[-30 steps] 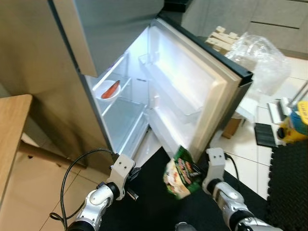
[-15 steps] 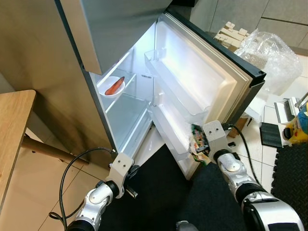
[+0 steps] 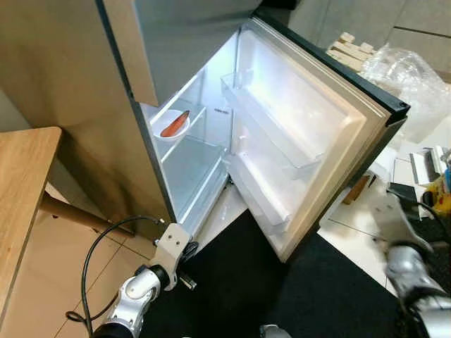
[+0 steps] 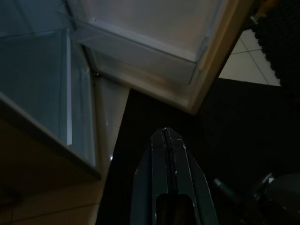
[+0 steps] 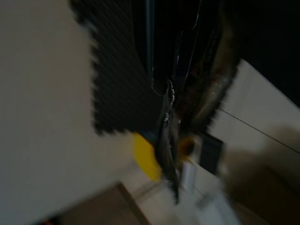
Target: Restocking fridge
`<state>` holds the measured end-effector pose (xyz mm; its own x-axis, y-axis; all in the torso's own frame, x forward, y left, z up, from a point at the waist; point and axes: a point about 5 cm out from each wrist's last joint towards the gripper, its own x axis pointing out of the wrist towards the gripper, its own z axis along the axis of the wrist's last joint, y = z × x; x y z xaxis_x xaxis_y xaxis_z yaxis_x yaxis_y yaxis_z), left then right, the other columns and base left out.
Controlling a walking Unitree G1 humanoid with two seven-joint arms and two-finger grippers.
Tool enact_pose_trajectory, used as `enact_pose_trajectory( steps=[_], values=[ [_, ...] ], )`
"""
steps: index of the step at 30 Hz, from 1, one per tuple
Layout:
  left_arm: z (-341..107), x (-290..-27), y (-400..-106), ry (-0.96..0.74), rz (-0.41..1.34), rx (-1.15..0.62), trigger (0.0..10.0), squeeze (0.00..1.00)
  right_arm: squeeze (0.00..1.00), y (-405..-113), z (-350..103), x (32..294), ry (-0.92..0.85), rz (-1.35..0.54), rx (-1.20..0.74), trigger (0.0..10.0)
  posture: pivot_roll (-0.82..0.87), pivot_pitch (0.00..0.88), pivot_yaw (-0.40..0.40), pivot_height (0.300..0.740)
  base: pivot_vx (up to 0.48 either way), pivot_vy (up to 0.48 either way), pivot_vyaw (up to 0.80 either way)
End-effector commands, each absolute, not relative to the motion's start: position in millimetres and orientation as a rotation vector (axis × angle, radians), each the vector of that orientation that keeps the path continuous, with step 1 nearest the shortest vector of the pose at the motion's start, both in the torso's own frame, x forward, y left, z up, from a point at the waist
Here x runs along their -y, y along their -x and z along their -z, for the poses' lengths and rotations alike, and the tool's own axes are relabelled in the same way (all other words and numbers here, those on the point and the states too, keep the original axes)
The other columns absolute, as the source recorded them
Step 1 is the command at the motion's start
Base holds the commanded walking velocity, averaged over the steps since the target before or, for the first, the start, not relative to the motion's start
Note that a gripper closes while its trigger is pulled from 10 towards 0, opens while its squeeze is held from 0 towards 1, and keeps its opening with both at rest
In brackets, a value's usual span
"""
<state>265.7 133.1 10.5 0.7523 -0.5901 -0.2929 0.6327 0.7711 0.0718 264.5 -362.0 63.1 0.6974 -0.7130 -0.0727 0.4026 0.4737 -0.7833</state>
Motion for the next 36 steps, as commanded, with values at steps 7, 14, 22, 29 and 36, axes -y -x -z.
enact_pose_trajectory(
  steps=[7, 14, 22, 29, 36],
  values=[
    [-0.1, -133.8, -255.1, -0.185, 0.687, -0.309, 10.0, 0.0, 0.0, -238.9, -7.2, 328.2, 0.446, 0.515, -0.56, 10.0, -0.09, 0.177, 0.016, 0.74, 0.0, 0.0, 0.0],
    [-6.4, -124.7, -258.0, -0.164, 0.708, -0.257, 10.0, 0.0, 0.0, -268.9, 13.3, 214.8, 0.173, -0.086, -0.489, 10.0, -0.1, 0.174, 0.016, 0.74, 0.0, 0.0, 0.0],
    [-15.0, -119.8, -262.9, -0.147, 0.699, -0.197, 10.0, 0.0, 0.0, -299.2, -11.9, 168.9, -0.001, -0.377, -0.389, 10.0, -0.09, 0.166, -0.004, 0.74, 0.0, 0.0, 0.0],
    [-10.6, -125.6, -257.7, -0.157, 0.672, -0.208, 10.0, 0.0, 0.0, -338.2, -61.5, 167.3, 0.294, -0.348, -0.176, 10.0, -0.08, 0.157, -0.023, 0.74, 0.0, 0.0, 0.0],
    [-10.4, -128.7, -256.5, -0.158, 0.663, -0.211, 10.0, 0.0, 0.0, -351.3, -83.9, 201.9, 0.501, -0.172, -0.139, 10.0, -0.07, 0.161, -0.021, 0.74, 0.0, 0.0, 0.0]
  ],
)
